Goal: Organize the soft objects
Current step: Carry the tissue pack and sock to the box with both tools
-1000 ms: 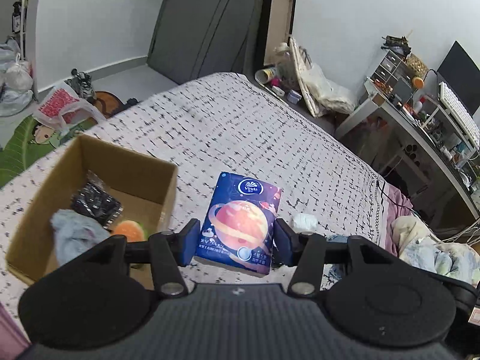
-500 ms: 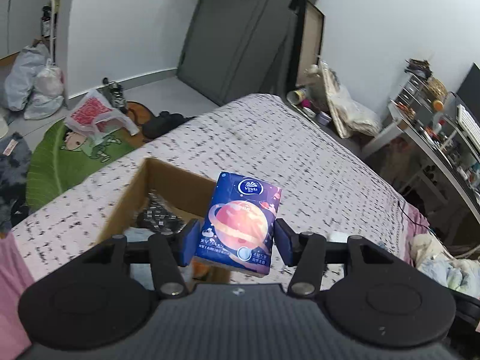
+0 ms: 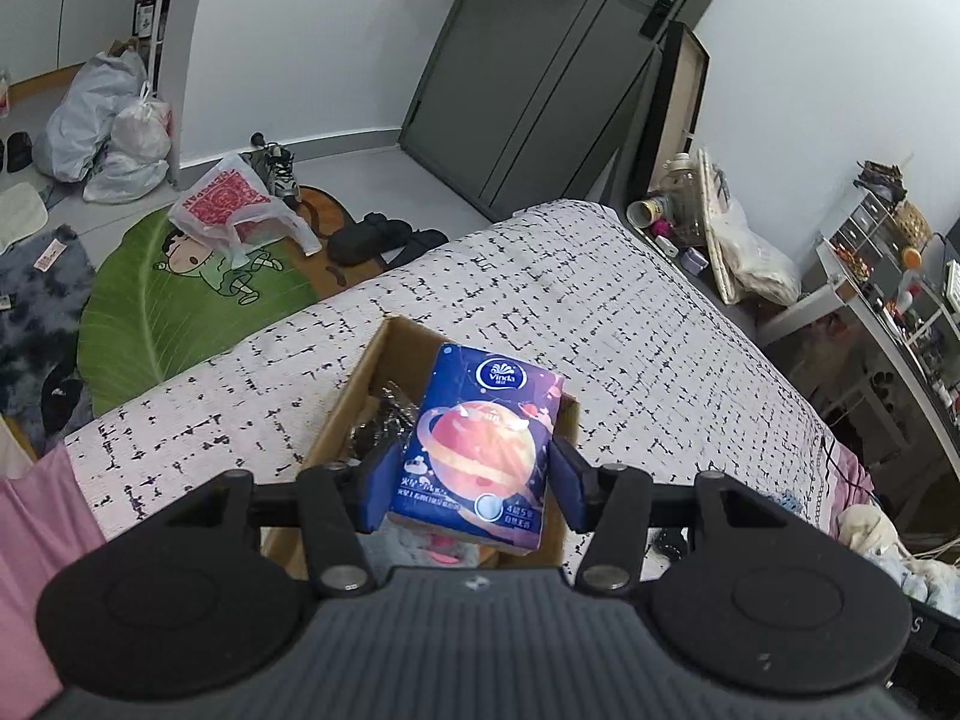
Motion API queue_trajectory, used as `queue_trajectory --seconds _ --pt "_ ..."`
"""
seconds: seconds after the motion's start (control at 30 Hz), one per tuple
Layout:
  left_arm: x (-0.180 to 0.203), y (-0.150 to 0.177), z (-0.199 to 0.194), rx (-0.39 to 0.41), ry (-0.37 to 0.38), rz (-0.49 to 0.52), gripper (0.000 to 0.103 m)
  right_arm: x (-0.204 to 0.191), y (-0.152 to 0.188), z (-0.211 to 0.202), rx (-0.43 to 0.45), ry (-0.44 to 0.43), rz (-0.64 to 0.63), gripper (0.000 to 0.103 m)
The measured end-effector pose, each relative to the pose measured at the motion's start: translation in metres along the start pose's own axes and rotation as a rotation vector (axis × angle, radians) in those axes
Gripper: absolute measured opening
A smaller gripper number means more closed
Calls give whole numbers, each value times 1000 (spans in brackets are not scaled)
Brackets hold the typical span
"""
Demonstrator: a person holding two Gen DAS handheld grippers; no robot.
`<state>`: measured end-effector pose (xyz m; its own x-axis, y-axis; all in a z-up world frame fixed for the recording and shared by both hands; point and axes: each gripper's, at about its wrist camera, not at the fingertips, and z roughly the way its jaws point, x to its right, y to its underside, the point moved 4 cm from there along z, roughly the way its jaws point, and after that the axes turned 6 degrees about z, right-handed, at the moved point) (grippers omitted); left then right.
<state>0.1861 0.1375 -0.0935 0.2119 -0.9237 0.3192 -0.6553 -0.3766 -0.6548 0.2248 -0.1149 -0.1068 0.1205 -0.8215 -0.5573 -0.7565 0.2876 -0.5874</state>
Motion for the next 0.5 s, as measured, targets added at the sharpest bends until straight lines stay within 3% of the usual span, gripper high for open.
queue_trajectory --seconds 0.5 --pt "-34 5 19 -51 24 -66 52 -50 37 46 -154 -25 -106 20"
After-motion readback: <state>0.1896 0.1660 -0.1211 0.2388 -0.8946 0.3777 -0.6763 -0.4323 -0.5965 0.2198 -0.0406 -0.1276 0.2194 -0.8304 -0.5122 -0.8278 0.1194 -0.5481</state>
